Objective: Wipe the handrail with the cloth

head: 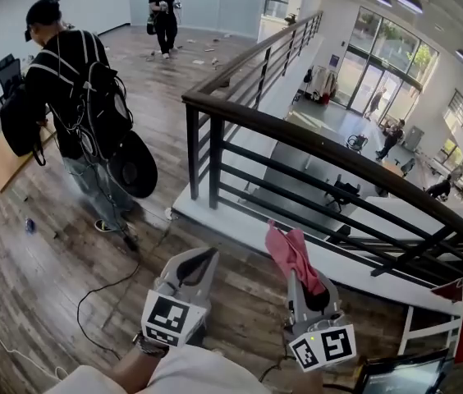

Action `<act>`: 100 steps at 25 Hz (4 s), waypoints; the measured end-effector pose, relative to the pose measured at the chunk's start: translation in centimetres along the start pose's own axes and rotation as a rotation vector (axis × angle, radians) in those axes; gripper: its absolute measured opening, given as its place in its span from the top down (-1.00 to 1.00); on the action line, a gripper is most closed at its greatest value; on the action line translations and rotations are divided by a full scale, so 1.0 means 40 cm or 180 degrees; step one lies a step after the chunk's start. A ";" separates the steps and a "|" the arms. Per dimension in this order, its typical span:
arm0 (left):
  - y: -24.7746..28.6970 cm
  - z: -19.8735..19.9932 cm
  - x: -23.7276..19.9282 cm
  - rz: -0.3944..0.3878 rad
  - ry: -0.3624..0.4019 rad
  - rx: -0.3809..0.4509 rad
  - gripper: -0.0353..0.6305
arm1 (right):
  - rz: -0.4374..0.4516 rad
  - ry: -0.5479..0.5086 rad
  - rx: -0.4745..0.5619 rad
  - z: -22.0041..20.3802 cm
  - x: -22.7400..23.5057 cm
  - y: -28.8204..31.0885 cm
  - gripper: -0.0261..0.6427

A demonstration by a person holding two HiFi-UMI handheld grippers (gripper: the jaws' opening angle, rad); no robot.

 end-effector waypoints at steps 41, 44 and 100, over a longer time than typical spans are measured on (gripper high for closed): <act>0.383 -0.035 -0.390 -0.0085 0.0038 0.0027 0.88 | -0.0380 0.0163 -0.0107 -0.105 0.156 0.504 0.74; 0.398 -0.034 -0.415 -0.0099 0.0036 -0.0006 0.88 | -0.0357 0.0052 -0.0145 -0.110 0.151 0.534 0.74; 0.798 -0.033 -0.531 0.0881 -0.0099 -0.0035 0.88 | 0.0548 0.0034 -0.0510 -0.179 0.536 1.048 0.74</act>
Point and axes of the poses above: the fingertips, and each gripper's own axes: y forward along the fingers, x to its right, z out of its top, the point moved 9 cm from there along -y, backward along the fingers, and after that the axes turned 9 degrees about x, right-handed, at the moved point
